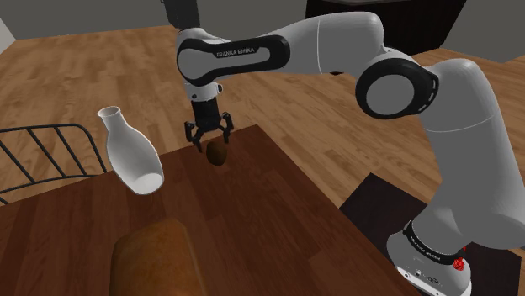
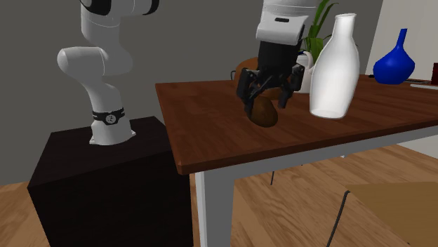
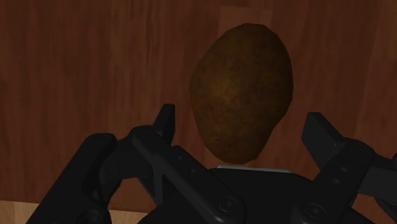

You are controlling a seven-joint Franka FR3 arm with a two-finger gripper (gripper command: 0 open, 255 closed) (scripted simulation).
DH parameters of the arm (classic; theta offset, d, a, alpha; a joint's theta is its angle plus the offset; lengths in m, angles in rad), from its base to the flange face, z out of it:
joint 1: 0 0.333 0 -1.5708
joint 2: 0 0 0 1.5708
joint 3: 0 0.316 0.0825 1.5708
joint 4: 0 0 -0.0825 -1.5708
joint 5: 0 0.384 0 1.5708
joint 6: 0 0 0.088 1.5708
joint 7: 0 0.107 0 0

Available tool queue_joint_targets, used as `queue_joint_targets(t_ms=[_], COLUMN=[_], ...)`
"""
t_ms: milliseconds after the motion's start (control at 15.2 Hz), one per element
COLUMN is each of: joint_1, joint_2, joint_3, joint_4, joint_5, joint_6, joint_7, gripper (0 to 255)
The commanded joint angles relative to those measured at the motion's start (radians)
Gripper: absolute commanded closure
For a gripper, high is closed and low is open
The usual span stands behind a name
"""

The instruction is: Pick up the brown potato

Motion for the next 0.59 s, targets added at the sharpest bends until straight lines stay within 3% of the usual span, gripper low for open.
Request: queue_joint_targets(t_ms=[0,132,198,528], joint_1=[-0.001,-0.001,-0.001,-0.001], joint_2=[0.002,0.002,-0.001,0.000], joint_3=[-0.001,-0.001,0.000,0.000], joint_4=[-0.026,-0.032,-0.036,-0.034], joint_5=[0.000,0.000,0.000,0.000], joint_6=[0.027,0.034,0.035,0.034], joint_7=[-0.003,-0.004,-0.003,-0.003], gripper=[0,0,255,255])
